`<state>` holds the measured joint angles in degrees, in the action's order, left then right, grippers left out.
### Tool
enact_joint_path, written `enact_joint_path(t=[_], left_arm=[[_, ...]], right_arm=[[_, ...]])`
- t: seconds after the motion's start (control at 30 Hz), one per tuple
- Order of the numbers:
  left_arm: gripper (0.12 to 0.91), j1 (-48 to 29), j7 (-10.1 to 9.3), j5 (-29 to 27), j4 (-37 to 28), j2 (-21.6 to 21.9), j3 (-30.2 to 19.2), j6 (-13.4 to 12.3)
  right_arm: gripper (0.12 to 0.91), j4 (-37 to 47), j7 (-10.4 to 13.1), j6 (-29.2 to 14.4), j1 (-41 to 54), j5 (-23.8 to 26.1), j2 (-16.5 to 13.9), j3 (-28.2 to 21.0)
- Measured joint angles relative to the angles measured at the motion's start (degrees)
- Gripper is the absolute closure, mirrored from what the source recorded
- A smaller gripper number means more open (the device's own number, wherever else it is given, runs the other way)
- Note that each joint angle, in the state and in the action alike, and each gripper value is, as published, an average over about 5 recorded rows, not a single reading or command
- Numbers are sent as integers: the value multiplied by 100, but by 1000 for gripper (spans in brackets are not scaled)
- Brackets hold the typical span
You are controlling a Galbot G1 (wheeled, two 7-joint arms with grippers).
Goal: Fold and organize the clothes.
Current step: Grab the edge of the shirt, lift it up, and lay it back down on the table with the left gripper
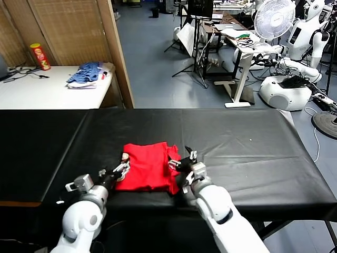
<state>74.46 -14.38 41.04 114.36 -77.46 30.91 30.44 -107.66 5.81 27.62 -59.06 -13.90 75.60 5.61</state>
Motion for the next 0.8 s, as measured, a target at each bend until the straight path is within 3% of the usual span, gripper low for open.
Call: enact_joint_path(t=[0.3,0.4,0.57,0.7,0.8], left_arm=[[250,19,-45,577,-328,-125,101,-45],[358,28,-38,785,-349,-125,119,-48],[638,1,-48,903,-346,-128,139,-22],[840,-35,11,510,-281,-131,103,-34],[880,-52,88,-113,-201,-91,47,-28]], right_arm=[[227,-647,94,125,-87,-845,-267,434],[227,-715,97,128,-121,-876,-274,507],[227,-770,112,129,-190,-875,-288,579],[227,-825,272,278,-262,-689,-283,674],[227,-889,457,566,-368,-393,-256,755]])
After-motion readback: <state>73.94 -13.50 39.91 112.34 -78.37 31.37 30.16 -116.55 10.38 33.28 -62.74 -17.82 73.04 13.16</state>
